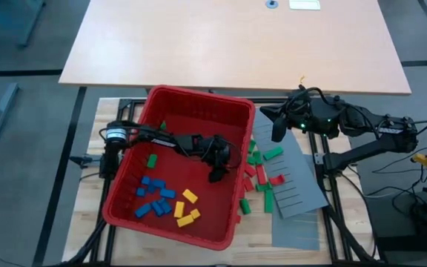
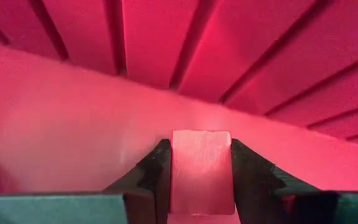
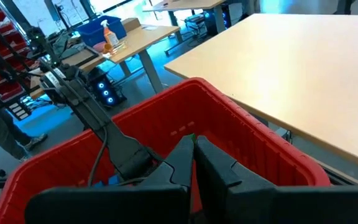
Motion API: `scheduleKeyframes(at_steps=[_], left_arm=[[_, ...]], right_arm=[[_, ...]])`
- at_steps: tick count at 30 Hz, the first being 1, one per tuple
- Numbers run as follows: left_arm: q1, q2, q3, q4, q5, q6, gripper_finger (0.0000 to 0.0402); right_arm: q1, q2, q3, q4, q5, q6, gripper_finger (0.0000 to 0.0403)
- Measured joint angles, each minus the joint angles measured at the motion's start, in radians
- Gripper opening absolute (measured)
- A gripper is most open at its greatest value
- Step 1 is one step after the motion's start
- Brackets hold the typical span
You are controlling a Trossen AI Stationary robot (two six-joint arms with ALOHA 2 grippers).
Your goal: Sort blocks
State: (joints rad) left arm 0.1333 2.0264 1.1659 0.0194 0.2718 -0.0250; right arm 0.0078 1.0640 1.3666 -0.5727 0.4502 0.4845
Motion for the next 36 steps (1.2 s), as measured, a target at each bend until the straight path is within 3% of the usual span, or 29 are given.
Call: scheduleKeyframes(at_steps=[7, 13, 24, 36], left_arm=[[0.000, -0.130, -0.003, -0.099, -0.004, 0.023, 0.0107], [-0.002, -0.269, -0.003, -0.225, -0.086, 0.057, 0.0107], [-0.009, -0.502, 0.001, -0.242, -0.132, 0.018, 0.0107], [-0.100, -0.463, 0.183, -0.263, -0.130, 0.026, 0.0107]], right_arm=[[0.000, 0.000, 0.000, 0.001, 0.005, -0.006, 0.0000], [0.000, 0.000, 0.000, 0.005, 0.023, -0.030, 0.0000], [0.000, 0.000, 0.000, 0.008, 0.023, -0.052, 0.0000], [0.000, 0.028, 0.000, 0.011, 0.051, -0.085, 0.0000]])
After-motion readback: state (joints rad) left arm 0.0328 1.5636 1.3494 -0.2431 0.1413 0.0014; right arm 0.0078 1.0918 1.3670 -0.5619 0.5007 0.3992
